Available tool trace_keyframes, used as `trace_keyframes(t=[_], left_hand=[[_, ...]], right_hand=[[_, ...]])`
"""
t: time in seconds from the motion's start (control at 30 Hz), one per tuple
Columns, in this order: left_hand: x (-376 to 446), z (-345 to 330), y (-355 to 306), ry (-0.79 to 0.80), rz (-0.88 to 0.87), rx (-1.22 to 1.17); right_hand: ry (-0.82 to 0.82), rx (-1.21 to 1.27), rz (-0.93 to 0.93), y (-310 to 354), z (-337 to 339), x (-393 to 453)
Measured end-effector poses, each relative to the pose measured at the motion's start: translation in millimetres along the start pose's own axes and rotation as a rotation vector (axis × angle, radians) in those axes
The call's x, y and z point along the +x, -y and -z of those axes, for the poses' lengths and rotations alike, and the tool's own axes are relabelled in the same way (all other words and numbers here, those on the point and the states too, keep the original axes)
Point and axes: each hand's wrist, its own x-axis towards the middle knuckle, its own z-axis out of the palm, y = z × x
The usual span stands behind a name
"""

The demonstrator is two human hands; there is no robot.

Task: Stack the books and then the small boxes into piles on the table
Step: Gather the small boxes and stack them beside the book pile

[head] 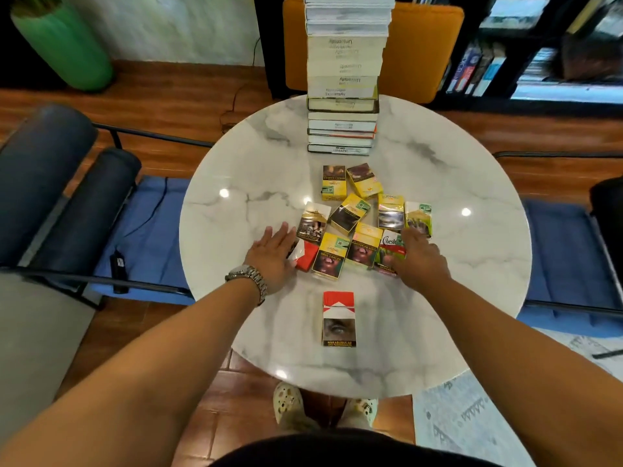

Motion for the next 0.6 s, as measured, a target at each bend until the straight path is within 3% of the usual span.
trace_keyframes(t=[0.1, 0.3, 0.47, 0.6], left_hand=[[0, -5, 9, 0.066, -0.019, 0.073], [-34, -13, 3, -0.171, -0.006, -0.005], [-42, -18, 1, -0.093, 0.007, -0.013], [-56, -16, 3, -0.108, 0.121, -0.076]], right_hand=[[0.001, -0.059, 0.016, -4, -7, -5], [0.007, -0.029, 0.004, -12, -15, -22], [0.014, -0.054, -0.039, -12, -15, -39], [0.117, -0.072, -0.115, -12, -14, -50]])
